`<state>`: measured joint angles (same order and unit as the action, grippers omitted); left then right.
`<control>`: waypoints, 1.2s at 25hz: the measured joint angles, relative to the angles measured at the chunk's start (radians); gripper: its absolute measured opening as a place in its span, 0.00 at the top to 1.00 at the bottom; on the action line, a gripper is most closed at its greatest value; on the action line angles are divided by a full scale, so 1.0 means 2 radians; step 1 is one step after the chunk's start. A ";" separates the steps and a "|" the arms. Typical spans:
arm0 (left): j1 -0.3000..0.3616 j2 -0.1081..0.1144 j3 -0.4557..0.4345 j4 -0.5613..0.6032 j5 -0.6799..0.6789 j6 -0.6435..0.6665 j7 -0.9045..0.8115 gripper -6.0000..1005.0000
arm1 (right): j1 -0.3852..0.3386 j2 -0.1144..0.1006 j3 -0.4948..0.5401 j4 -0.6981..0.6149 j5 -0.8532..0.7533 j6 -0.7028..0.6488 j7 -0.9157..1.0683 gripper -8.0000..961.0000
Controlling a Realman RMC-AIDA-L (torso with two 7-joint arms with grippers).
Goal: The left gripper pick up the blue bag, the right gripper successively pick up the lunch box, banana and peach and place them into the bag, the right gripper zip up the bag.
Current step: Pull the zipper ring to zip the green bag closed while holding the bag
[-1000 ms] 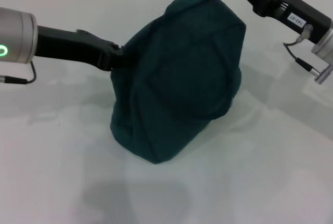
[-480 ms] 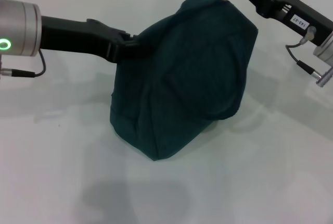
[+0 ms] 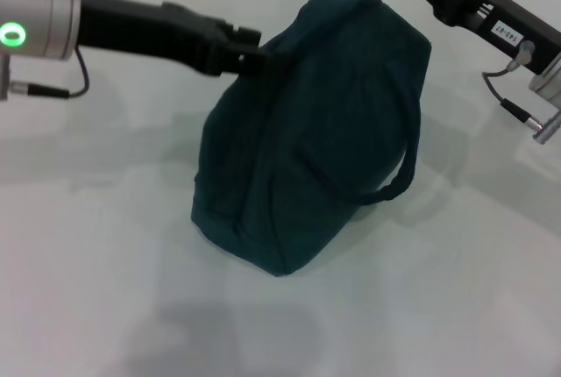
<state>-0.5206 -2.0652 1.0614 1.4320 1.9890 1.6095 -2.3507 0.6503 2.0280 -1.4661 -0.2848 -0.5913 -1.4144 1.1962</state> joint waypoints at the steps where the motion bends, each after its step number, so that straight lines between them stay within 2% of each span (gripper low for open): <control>1: -0.006 0.001 0.000 0.007 0.001 0.000 -0.010 0.52 | 0.000 0.000 0.000 0.000 0.000 0.000 0.000 0.99; 4: -0.032 0.007 0.002 0.048 0.013 0.011 -0.064 0.39 | 0.003 0.000 0.000 0.002 0.000 0.000 0.000 0.99; 7: -0.071 0.015 0.004 0.080 0.020 0.046 -0.134 0.27 | 0.003 0.000 0.000 0.003 0.000 0.000 0.000 0.99; 9: -0.101 0.017 0.007 0.083 0.021 0.072 -0.174 0.27 | 0.004 0.000 0.000 0.003 0.000 0.000 0.000 0.99; 11: -0.112 0.016 0.012 0.082 0.024 0.081 -0.187 0.27 | 0.005 0.000 -0.001 0.003 0.000 0.000 0.000 0.99; 12: -0.123 0.012 0.023 0.082 0.036 0.088 -0.201 0.27 | 0.006 0.000 -0.003 0.003 0.001 0.000 0.000 0.99; 13: -0.129 0.001 0.037 0.085 0.066 0.086 -0.206 0.27 | 0.006 0.000 -0.006 0.003 0.003 0.000 0.000 0.99; 14: -0.131 -0.009 0.051 0.093 0.106 0.078 -0.209 0.27 | 0.006 0.000 -0.009 0.003 0.006 0.001 0.000 0.99; 15: -0.132 -0.011 0.055 0.095 0.113 0.075 -0.210 0.27 | 0.006 0.000 -0.012 0.002 0.009 0.001 0.000 0.99; 19: -0.130 -0.010 0.088 0.102 0.138 0.050 -0.225 0.27 | 0.006 0.000 -0.019 0.000 0.011 0.004 0.000 0.99; 30: -0.127 -0.011 0.112 0.103 0.159 0.042 -0.224 0.27 | 0.007 0.000 -0.024 0.000 0.013 0.005 0.000 0.99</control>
<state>-0.7751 -2.0869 1.2845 1.6373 2.3070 1.6927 -2.7980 0.6644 2.0279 -1.5140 -0.2846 -0.5651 -1.4037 1.1964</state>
